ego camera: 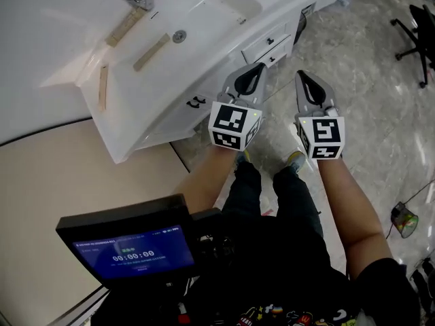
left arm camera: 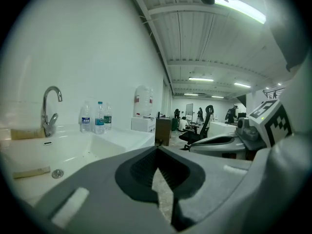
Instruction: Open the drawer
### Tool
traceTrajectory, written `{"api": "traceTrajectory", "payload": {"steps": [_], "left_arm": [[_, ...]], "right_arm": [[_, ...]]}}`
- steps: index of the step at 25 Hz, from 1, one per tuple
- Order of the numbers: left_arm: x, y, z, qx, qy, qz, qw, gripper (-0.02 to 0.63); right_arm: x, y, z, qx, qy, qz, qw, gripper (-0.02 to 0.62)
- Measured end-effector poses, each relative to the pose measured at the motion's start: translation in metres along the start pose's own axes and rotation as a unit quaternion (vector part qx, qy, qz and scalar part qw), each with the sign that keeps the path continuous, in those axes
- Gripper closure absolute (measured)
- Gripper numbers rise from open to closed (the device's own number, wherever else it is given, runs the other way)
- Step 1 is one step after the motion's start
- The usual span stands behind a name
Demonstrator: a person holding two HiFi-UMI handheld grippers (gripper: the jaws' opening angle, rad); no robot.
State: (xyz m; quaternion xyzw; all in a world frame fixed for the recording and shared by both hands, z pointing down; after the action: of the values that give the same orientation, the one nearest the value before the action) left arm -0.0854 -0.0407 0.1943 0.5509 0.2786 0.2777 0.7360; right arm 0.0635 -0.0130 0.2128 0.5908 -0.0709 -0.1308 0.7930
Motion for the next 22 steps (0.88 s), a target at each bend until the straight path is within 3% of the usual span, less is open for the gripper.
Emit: {"api": "traceTrajectory", "payload": {"steps": [9, 15, 17, 22], "left_arm": [[-0.053, 0.092, 0.071, 0.017, -0.034, 0.01, 0.9992, 0.606], [-0.08, 0.158, 0.102, 0.028, -0.052, -0.007, 0.9982, 0.592], [-0.087, 0.179, 0.11, 0.03, -0.049, -0.012, 0.9983, 0.558], [-0.1, 0.225, 0.127, 0.045, -0.057, 0.001, 0.9974, 0.515]], "right_arm": [[0.023, 0.089, 0.117, 0.016, -0.037, -0.007, 0.999, 0.572], [0.03, 0.158, 0.189, 0.024, -0.065, -0.03, 0.997, 0.571], [0.032, 0.181, 0.213, 0.029, -0.071, -0.03, 0.997, 0.52], [0.037, 0.228, 0.262, 0.038, -0.084, -0.031, 0.995, 0.474]]}}
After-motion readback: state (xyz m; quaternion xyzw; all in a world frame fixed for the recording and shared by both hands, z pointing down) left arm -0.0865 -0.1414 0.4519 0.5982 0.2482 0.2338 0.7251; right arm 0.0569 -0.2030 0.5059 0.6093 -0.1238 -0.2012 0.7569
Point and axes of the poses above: the fingertips, and each gripper's own axes: z forward along the fingers, x to its right, y out of its underside, the point moved 7 cm from there along -z, backward along the fingers, and after that the axes turned 6 degrees about y, right-handed, at the moved point
